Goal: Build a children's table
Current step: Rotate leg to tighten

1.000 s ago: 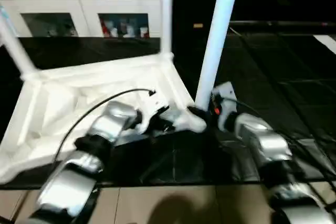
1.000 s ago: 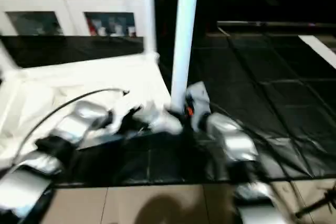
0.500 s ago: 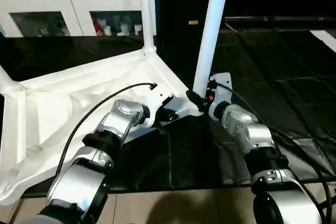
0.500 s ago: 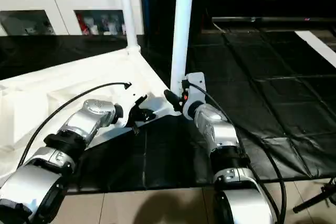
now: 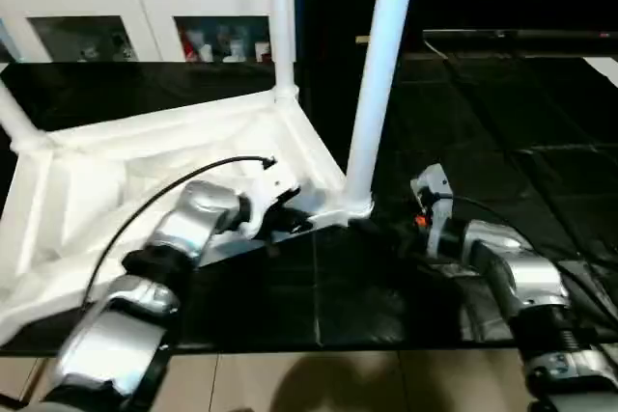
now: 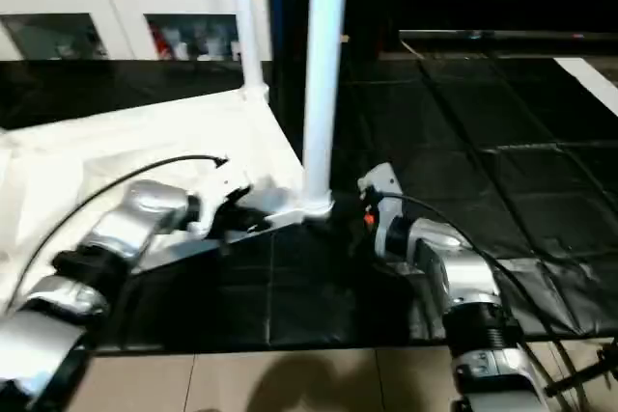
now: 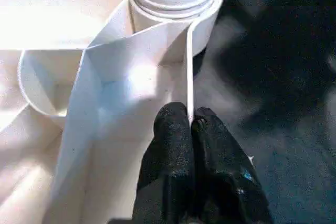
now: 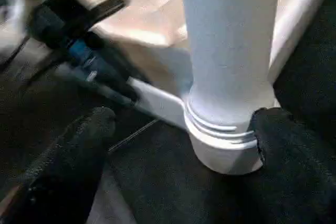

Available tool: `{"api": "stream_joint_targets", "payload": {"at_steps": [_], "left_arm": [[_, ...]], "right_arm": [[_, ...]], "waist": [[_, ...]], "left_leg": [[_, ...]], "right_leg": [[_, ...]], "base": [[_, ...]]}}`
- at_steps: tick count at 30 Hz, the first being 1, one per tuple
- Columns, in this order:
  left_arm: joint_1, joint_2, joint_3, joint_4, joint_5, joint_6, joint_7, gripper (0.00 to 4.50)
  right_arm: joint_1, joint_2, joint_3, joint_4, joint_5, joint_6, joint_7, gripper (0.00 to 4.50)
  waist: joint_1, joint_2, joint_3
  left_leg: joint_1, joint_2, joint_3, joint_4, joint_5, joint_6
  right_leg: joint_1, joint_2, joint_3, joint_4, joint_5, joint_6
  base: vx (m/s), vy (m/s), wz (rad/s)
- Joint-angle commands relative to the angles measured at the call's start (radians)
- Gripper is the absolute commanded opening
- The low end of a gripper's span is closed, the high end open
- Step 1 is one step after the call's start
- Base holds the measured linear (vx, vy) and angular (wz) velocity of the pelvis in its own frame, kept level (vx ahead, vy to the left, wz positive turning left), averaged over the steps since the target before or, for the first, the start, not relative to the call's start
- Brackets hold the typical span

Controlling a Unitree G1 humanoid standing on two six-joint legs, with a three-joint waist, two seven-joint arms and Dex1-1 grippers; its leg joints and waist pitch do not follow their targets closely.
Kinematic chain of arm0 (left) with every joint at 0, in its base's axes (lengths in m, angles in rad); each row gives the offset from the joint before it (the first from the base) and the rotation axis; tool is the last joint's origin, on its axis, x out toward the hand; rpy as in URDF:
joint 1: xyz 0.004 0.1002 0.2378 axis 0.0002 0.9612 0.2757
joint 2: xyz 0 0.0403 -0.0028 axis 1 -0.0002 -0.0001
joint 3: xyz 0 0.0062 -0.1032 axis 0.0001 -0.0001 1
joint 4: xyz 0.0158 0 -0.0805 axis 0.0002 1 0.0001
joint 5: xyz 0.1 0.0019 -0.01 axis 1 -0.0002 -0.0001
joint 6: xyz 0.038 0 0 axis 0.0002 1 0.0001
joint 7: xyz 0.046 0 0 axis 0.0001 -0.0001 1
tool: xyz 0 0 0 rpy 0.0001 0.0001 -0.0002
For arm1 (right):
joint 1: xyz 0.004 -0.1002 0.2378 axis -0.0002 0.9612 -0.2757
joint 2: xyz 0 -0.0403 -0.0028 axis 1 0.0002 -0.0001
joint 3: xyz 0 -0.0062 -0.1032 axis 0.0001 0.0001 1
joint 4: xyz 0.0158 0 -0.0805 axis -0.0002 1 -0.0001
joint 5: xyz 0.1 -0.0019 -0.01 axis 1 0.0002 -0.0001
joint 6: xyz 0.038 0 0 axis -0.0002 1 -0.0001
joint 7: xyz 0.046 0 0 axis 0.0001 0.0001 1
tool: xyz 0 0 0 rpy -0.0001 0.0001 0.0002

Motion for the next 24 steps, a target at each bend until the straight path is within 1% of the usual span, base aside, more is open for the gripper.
{"api": "stream_joint_targets", "payload": {"at_steps": [1, 2, 3, 4, 5, 6, 7, 8, 9, 10, 11, 12, 13, 15, 16, 17, 21, 22, 24], "left_arm": [[0.033, 0.022, -0.051, -0.075, -0.017, -0.043, -0.137, 0.0], [0.053, 0.045, -0.069, -0.107, -0.02, -0.054, -0.184, 0.0], [0.074, 0.069, -0.088, -0.139, -0.02, -0.06, -0.227, 0.0], [0.094, 0.092, -0.106, -0.166, -0.017, -0.069, -0.266, 0.0], [0.095, 0.093, -0.107, -0.167, -0.017, -0.07, -0.267, 0.0], [0.104, 0.105, -0.116, -0.179, -0.015, -0.073, -0.285, 0.0], [0.108, 0.11, -0.12, -0.183, -0.014, -0.075, -0.292, 0.0], [0.113, 0.116, -0.125, -0.189, -0.013, -0.078, -0.302, 0.0], [0.116, 0.119, -0.128, -0.193, -0.012, -0.081, -0.308, 0.0], [0.122, 0.126, -0.134, -0.203, -0.014, -0.082, -0.32, 0.0], [0.135, 0.135, -0.144, -0.228, -0.018, -0.081, -0.338, 0.0], [0.139, 0.138, -0.146, -0.235, -0.019, -0.081, -0.342, 0.0], [0.139, 0.138, -0.146, -0.235, -0.019, -0.081, -0.342, 0.0], [0.152, 0.147, -0.146, -0.267, -0.022, -0.072, -0.348, 0.0], [0.152, 0.147, -0.146, -0.267, -0.022, -0.072, -0.348, 0.0], [0.157, 0.149, -0.146, -0.275, -0.023, -0.071, -0.345, 0.0], [0.161, 0.148, -0.145, -0.279, -0.023, -0.073, -0.335, 0.0], [0.163, 0.147, -0.144, -0.278, -0.023, -0.074, -0.328, 0.0], [0.166, 0.146, -0.143, -0.28, -0.021, -0.074, -0.318, 0.0]], "right_arm": [[-0.001, -0.016, 0.027, -0.032, 0.022, -0.01, 0.076, 4.43], [-0.007, -0.027, 0.033, -0.032, 0.027, -0.013, 0.108, 4.43], [-0.013, -0.036, 0.044, -0.027, 0.02, -0.035, 0.133, 4.43], [-0.022, -0.042, 0.063, -0.016, 0.002, -0.065, 0.159, 4.43], [-0.022, -0.042, 0.064, -0.015, 0.002, -0.066, 0.161, 4.43], [-0.028, -0.043, 0.077, -0.007, -0.006, -0.076, 0.181, 4.43], [-0.031, -0.042, 0.082, -0.004, -0.009, -0.081, 0.19, 4.43], [-0.036, -0.04, 0.089, 0.001, -0.009, -0.083, 0.206, 4.43], [-0.039, -0.039, 0.093, 0.003, -0.009, -0.085, 0.215, 4.43], [-0.042, -0.038, 0.1, 0.004, 0.0, -0.074, 0.237, 4.43], [-0.05, -0.033, 0.123, 0.006, 0.013, -0.056, 0.288, 4.43], [-0.052, -0.032, 0.131, 0.007, 0.015, -0.05, 0.304, 4.43], [-0.052, -0.032, 0.131, 0.007, 0.015, -0.05, 0.304, 4.18], [-0.062, -0.028, 0.154, 0.017, 0.025, -0.038, 0.353, 4.18], [-0.062, -0.028, 0.154, 0.017, 0.025, -0.038, 0.353, 4.07], [-0.067, -0.027, 0.163, 0.025, 0.024, -0.04, 0.367, 3.87], [-0.079, -0.023, 0.172, 0.044, 0.021, -0.046, 0.388, 3.58], [-0.082, -0.024, 0.175, 0.05, 0.021, -0.043, 0.401, 3.58], [-0.085, -0.025, 0.179, 0.055, 0.021, -0.037, 0.418, 3.28]], "waist": [[0.014, -0.009, -0.07], [0.014, -0.018, -0.068], [0.018, -0.014, -0.067], [0.024, -0.012, -0.07], [0.029, -0.01, -0.07], [0.036, -0.011, -0.068], [0.036, -0.011, -0.068], [0.047, -0.008, -0.066], [0.05, -0.011, -0.064], [0.049, -0.018, -0.065], [0.05, -0.019, -0.066], [0.049, -0.017, -0.065], [0.048, -0.016, -0.066], [0.049, -0.025, -0.067], [0.049, -0.024, -0.066], [0.05, -0.024, -0.065], [0.05, -0.025, -0.066], [0.05, -0.029, -0.066], [0.05, -0.029, -0.065]], "left_leg": [[0.007, 0.086, -0.039, -0.067, -0.149, 0.068], [0.008, 0.086, -0.035, -0.067, -0.136, 0.072], [0.005, 0.085, -0.035, -0.067, -0.129, 0.073], [0.008, 0.086, -0.034, -0.066, -0.127, 0.07], [0.008, 0.086, -0.033, -0.066, -0.114, 0.07], [0.01, 0.086, -0.032, -0.067, -0.117, 0.069], [0.01, 0.086, -0.032, -0.067, -0.117, 0.069], [0.015, 0.087, -0.03, -0.068, -0.139, 0.056], [0.017, 0.087, -0.031, -0.07, -0.162, 0.044], [0.012, 0.086, -0.032, -0.071, -0.158, 0.041], [0.01, 0.088, -0.034, -0.072, -0.149, 0.042], [0.01, 0.088, -0.034, -0.072, -0.147, 0.043], [0.011, 0.089, -0.033, -0.071, -0.147, 0.041], [0.011, 0.087, -0.033, -0.071, -0.142, 0.04], [0.009, 0.087, -0.033, -0.071, -0.139, 0.04], [0.01, 0.086, -0.032, -0.07, -0.14, 0.04], [0.011, 0.086, -0.032, -0.07, -0.138, 0.032], [0.011, 0.085, -0.032, -0.07, -0.138, 0.032], [0.01, 0.085, -0.032, -0.07, -0.141, 0.033]], "right_leg": [[0.052, -0.102, 0.079, -0.062, -0.26, -0.161], [0.048, -0.099, 0.08, -0.058, -0.223, -0.174], [0.048, -0.1, 0.082, -0.053, -0.208, -0.186], [0.047, -0.103, 0.081, -0.05, -0.2, -0.189], [0.044, -0.102, 0.083, -0.047, -0.181, -0.192], [0.042, -0.1, 0.083, -0.048, -0.183, -0.195], [0.042, -0.1, 0.083, -0.048, -0.183, -0.195], [0.038, -0.101, 0.084, -0.053, -0.212, -0.19], [0.04, -0.103, 0.085, -0.056, -0.24, -0.185], [0.044, -0.104, 0.085, -0.054, -0.253, -0.176], [0.047, -0.107, 0.084, -0.051, -0.258, -0.171], [0.045, -0.105, 0.085, -0.053, -0.259, -0.167], [0.044, -0.105, 0.085, -0.053, -0.255, -0.167], [0.045, -0.105, 0.085, -0.05, -0.246, -0.172], [0.046, -0.105, 0.085, -0.049, -0.246, -0.173], [0.044, -0.106, 0.086, -0.052, -0.254, -0.17], [0.044, -0.104, 0.085, -0.052, -0.257, -0.167], [0.044, -0.103, 0.086, -0.052, -0.256, -0.167], [0.045, -0.104, 0.085, -0.053, -0.264, -0.164]], "base": [[0.0, 0.0, 0.0], [0.0, 0.0, 0.0], [0.0, 0.0, 0.0], [0.0, 0.0, 0.0], [0.0, 0.0, 0.0], [0.0, 0.0, 0.0], [0.0, 0.0, 0.0], [0.0, 0.0, 0.0], [0.0, 0.0, 0.0], [0.0, 0.0, 0.0], [0.0, 0.0, 0.0], [0.0, 0.0, 0.0], [0.0, 0.0, 0.0], [0.0, 0.0, 0.0], [0.0, 0.0, 0.0], [0.0, 0.0, 0.0], [0.0, 0.0, 0.0], [0.0, 0.0, 0.0], [0.0, 0.0, 0.0]]}}
